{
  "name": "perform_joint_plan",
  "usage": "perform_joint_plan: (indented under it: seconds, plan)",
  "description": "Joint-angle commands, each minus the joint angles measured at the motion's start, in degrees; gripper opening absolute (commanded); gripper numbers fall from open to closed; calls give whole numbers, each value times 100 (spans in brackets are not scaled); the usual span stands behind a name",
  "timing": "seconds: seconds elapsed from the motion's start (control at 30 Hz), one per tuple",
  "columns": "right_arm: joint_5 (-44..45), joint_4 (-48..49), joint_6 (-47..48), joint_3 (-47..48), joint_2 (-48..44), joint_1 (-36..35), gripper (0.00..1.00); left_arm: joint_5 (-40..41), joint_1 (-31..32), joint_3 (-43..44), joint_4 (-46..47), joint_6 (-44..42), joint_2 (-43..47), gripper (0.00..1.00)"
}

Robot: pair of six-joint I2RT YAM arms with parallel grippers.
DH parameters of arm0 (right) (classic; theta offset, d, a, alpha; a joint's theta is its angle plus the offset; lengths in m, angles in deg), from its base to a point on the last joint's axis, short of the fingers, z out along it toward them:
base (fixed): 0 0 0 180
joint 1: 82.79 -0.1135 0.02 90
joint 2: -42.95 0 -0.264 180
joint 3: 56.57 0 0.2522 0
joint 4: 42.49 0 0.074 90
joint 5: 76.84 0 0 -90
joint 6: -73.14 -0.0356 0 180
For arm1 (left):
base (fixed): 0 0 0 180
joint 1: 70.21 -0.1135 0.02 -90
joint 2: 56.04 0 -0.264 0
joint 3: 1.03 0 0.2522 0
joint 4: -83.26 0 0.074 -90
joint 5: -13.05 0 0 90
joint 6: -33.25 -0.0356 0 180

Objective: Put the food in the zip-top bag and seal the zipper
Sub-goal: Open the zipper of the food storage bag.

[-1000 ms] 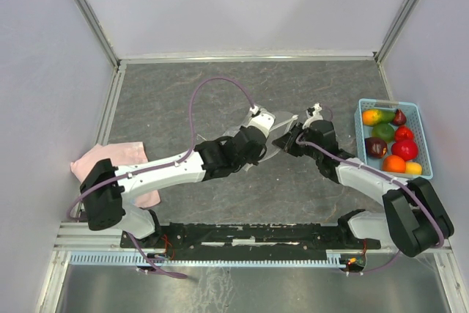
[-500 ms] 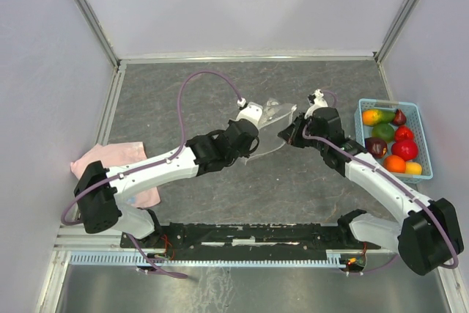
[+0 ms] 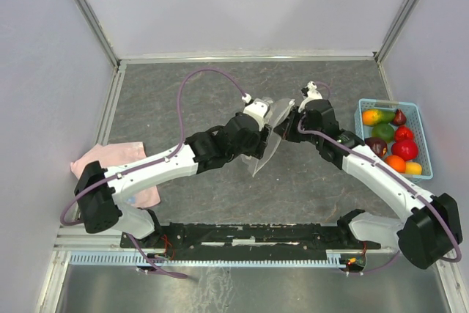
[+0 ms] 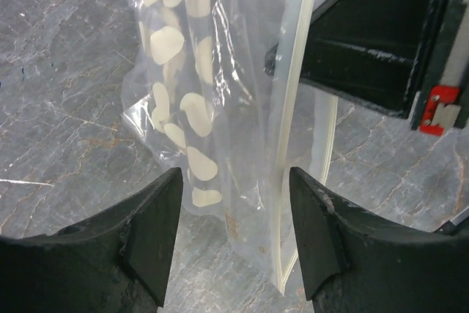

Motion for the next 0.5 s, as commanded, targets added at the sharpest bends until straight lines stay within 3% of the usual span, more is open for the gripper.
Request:
perform_joint_plan:
  seconds: [0.0,0.27,0.47]
  plan:
    - [255,-117,78,381,83,-133,2,-2,4,337,303,234,-110,67]
    - [347,-241,46,561,214,-291,2,604,17,478,252,259,-471,67]
    - [445,-443,132,574,94,-318,2,1239,15,452,8,104,-369,59]
